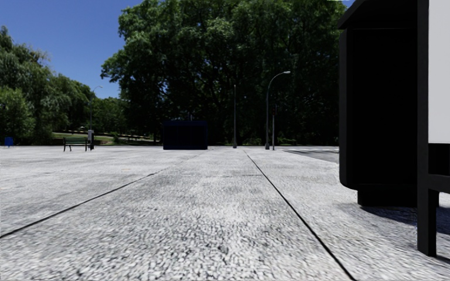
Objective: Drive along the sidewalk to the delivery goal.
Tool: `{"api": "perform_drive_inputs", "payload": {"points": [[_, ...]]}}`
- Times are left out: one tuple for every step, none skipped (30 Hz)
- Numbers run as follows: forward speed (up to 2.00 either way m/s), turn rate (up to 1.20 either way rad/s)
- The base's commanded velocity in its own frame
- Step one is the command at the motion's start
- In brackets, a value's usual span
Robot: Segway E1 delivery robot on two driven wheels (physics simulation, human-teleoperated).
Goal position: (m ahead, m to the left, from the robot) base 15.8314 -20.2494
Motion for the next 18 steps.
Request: {"api": "perform_drive_inputs", "payload": {"points": [[2.00, -0.25], [2.00, -0.25], [2.00, -0.25], [2.00, -0.25], [2.00, -0.25], [2.00, -0.25], [2.00, -0.25], [2.00, -0.25], [2.00, -0.25], [2.00, -0.25], [2.00, -0.25], [2.00, -0.25], [2.00, -0.25], [2.00, -0.25], [2.00, -0.25], [2.00, -0.25], [2.00, -0.25], [2.00, -0.25]]}}
